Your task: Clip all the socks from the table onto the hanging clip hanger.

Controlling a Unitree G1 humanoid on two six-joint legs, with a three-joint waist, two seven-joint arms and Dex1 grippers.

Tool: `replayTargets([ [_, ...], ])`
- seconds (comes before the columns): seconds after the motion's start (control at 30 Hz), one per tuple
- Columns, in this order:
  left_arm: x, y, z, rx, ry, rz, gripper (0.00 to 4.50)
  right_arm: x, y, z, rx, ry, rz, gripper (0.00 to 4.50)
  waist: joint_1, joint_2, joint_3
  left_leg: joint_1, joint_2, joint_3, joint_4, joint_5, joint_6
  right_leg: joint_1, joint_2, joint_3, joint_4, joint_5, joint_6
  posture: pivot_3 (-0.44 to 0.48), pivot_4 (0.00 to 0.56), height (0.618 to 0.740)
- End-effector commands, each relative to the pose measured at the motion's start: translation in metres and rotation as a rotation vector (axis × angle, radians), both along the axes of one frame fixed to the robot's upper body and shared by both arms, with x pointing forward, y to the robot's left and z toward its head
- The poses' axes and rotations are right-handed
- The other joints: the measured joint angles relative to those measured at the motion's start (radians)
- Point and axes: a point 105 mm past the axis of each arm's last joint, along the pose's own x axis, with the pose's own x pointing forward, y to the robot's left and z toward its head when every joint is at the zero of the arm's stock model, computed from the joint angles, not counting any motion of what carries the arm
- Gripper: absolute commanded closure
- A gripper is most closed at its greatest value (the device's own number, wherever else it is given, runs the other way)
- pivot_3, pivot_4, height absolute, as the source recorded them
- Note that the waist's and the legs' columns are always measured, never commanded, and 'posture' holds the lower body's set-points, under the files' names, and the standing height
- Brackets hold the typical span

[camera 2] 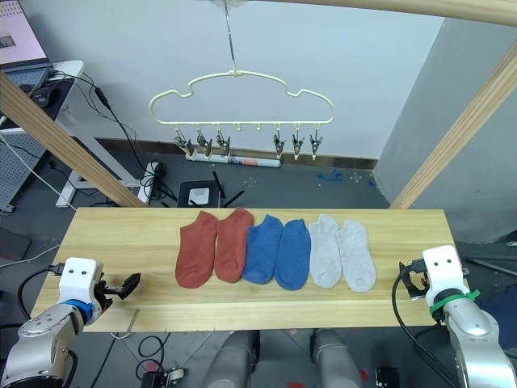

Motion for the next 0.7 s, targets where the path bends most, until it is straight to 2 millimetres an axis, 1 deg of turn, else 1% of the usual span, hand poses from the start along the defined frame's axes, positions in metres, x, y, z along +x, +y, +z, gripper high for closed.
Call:
replayTargets([
  [0.03, 0.003, -0.001, 0.014, -0.002, -0.04, -0.007, 0.03, 0.001, -0.008, 0.01, -0.022, -0.028, -0.011, 0.0, 0.0, 0.0, 0.0, 0.0, 0.0, 0.0, 0.0, 0.0, 0.0, 0.0, 0.0, 0.0, 0.0, 0.0, 0.0, 0.203, 0.31, 0.74],
  [0.13, 0.008, -0.008, 0.032, -0.047, -0.114, -0.018, 0.03, 0.006, -0.002, 0.015, -0.014, -0.045, 0.042, 0.0, 0.0, -0.001, 0.001, 0.0, 0.0, 0.0, 0.0, 0.0, 0.0, 0.0, 0.0, 0.0, 0.0, 0.0, 0.0, 0.202, 0.31, 0.74],
  [0.17, 0.009, -0.012, 0.036, -0.063, -0.13, -0.033, 0.03, 0.009, 0.0, 0.018, -0.006, -0.058, 0.055, 0.0, 0.0, -0.001, 0.001, 0.0, 0.0, 0.0, 0.001, 0.0, 0.0, 0.0, 0.0, 0.0, 0.0, 0.0, 0.0, 0.199, 0.322, 0.74],
  [0.23, 0.012, -0.022, 0.049, -0.142, -0.183, -0.045, 0.03, 0.012, 0.006, 0.021, 0.03, -0.073, 0.08, 0.0, 0.0, -0.002, 0.007, 0.0, 0.0, 0.0, 0.001, 0.0, 0.0, 0.0, 0.0, 0.0, 0.0, 0.0, 0.0, 0.198, 0.327, 0.74],
  [0.33, 0.014, -0.034, 0.073, -0.172, -0.261, -0.079, 0.03, 0.016, 0.017, 0.023, 0.06, -0.073, 0.131, 0.0, 0.0, -0.002, 0.012, 0.0, 0.0, 0.0, 0.001, 0.0, 0.0, 0.0, 0.0, 0.0, 0.001, 0.0, 0.001, 0.2, 0.334, 0.74],
  [0.43, 0.016, -0.044, 0.096, -0.185, -0.332, -0.097, 0.03, 0.022, 0.029, 0.032, 0.078, -0.096, 0.205, 0.0, 0.0, -0.003, 0.013, 0.0, 0.0, -0.001, 0.001, 0.0, 0.0, 0.0, 0.0, 0.0, 0.001, 0.0, 0.001, 0.201, 0.335, 0.74],
  [0.5, 0.018, -0.055, 0.109, -0.193, -0.374, -0.129, 0.03, 0.027, 0.041, 0.044, 0.108, -0.121, 0.274, 0.0, -0.001, -0.002, 0.014, 0.0, 0.0, -0.001, 0.001, 0.0, 0.0, 0.001, 0.0, 0.0, 0.001, 0.0, 0.001, 0.206, 0.336, 0.74],
  [0.6, 0.02, -0.081, 0.132, -0.192, -0.44, -0.208, 0.61, 0.035, 0.066, 0.068, 0.175, -0.175, 0.429, 0.0, -0.001, -0.002, 0.015, 0.0, 0.0, -0.001, 0.003, 0.0, 0.0, 0.001, 0.001, 0.0, 0.003, 0.0, 0.002, 0.209, 0.333, 0.74],
  [0.63, 0.021, -0.091, 0.137, -0.199, -0.454, -0.228, 0.89, 0.036, 0.075, 0.075, 0.189, -0.19, 0.482, 0.0, -0.001, -0.002, 0.015, 0.0, 0.0, -0.001, 0.004, 0.0, 0.0, 0.001, 0.001, 0.0, 0.003, 0.0, 0.002, 0.213, 0.333, 0.74],
  [0.7, 0.024, -0.104, 0.144, -0.2, -0.466, -0.255, 1.54, 0.036, 0.088, 0.084, 0.221, -0.205, 0.557, 0.0, 0.0, -0.003, 0.015, 0.0, -0.001, -0.001, 0.005, 0.0, 0.0, 0.001, 0.003, 0.0, 0.004, 0.0, 0.002, 0.213, 0.333, 0.74],
])
